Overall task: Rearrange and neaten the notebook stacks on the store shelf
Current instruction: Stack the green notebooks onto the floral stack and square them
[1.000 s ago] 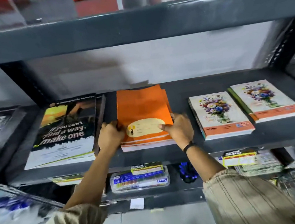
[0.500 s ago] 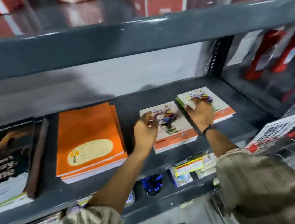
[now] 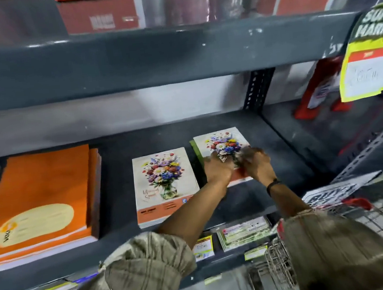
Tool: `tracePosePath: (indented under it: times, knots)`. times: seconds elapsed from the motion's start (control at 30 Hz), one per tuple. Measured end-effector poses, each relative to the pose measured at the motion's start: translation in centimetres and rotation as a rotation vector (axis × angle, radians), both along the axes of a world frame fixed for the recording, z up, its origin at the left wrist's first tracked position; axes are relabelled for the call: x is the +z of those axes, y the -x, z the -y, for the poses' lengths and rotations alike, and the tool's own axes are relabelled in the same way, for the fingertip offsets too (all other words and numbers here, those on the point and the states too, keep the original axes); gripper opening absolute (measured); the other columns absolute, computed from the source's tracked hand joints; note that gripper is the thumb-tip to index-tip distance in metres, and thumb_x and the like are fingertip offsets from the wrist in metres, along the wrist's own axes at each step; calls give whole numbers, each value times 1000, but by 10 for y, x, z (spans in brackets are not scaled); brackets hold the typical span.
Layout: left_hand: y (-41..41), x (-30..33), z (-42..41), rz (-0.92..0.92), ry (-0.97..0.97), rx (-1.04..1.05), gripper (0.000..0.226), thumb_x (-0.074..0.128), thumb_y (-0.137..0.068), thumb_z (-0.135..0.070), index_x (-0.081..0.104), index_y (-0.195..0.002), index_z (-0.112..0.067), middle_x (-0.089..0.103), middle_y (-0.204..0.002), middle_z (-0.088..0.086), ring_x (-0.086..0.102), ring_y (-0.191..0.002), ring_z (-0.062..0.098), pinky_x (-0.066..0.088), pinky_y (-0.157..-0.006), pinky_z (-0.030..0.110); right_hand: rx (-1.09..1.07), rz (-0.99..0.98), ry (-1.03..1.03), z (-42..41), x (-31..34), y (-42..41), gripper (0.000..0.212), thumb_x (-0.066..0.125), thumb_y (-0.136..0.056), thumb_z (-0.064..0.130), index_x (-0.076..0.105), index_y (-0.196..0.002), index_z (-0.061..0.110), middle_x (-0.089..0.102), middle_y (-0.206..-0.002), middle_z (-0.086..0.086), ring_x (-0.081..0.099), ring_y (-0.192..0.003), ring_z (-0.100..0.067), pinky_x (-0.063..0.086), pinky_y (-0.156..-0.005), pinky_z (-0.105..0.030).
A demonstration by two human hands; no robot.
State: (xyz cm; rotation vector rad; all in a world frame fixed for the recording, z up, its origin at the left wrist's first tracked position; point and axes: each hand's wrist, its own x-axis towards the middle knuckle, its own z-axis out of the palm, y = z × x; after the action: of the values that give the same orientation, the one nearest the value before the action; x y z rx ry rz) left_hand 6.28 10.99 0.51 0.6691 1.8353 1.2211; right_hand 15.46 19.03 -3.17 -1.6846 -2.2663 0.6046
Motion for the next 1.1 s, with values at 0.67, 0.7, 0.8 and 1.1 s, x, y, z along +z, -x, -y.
tracePosePath:
  times: [0.67,0.7,0.8,1.1]
  knots:
    - [97,26,134,166,-197,434,28,45,-94,-13,47,-121,-7,60,-108,15,61,-77,13,48,-58,20,53,-415,296,129,14,90,51,55,-89,2,44,-139,11,49,-141,-14,43,-131,-31,39,-111,-40]
    - [94,23,133,114,-186,431,34,46,-94,-15,44,-127,-8,60,-116,13,62,-86,9,50,-64,19,70,-387,258,126,15,87,53,56,-90,9,42,-141,13,47,-144,-12,41,-133,-29,36,-112,-42]
    - [78,28,120,-126,-234,421,38,49,-94,-20,45,-131,-15,53,-134,7,54,-117,20,51,-95,33,30,-391,93,98,27,69,52,57,-91,26,44,-139,14,52,-140,-12,46,-129,-30,40,-108,-41]
    - [-12,19,21,129,5,-93,46,48,-94,-29,41,-137,-14,42,-145,13,42,-128,23,32,-103,23,-189,-110,255,12,10,1,46,46,-95,30,46,-137,12,47,-143,-19,38,-134,-38,34,-111,-46]
